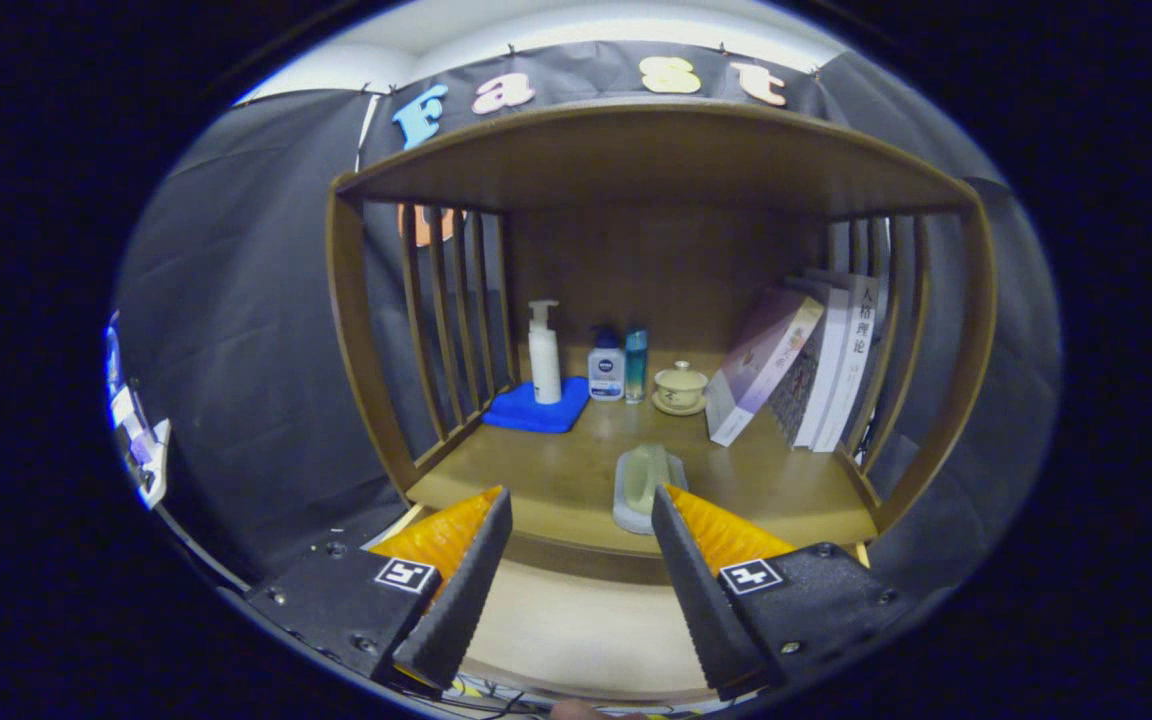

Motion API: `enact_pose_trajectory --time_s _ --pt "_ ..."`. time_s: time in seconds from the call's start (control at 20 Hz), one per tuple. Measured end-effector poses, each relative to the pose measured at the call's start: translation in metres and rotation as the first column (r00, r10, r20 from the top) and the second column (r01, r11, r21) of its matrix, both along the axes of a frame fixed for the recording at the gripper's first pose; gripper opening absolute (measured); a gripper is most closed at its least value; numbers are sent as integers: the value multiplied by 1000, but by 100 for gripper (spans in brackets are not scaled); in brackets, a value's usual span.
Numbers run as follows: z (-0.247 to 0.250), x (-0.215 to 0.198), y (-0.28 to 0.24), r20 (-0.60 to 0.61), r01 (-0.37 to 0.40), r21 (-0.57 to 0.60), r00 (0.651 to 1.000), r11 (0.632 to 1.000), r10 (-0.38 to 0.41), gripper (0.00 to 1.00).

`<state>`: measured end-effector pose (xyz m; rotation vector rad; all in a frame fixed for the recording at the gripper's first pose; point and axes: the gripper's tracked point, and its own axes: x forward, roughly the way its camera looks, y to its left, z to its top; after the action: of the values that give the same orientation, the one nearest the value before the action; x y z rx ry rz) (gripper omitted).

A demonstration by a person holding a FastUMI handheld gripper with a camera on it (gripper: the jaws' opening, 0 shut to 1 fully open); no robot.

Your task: Pull open the drawer, take out the items inside it, and place them on the countertop above the cabinet.

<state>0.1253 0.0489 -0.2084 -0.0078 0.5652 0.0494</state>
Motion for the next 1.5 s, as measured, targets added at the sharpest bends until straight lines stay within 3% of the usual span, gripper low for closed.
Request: enact_pose_trajectory --time_s 0.25,0.7,1.0,1.5 --pt "-11 -54 -1 100 -13 -15 995 1000 14 92" --pt "-51 -105 11 159 -8 -9 987 1000 9 93" --pt "-87 -137 1 222 44 -60 974 997 -30 94" --pt "-143 -176 8 199 70 -79 979 994 -53 93"
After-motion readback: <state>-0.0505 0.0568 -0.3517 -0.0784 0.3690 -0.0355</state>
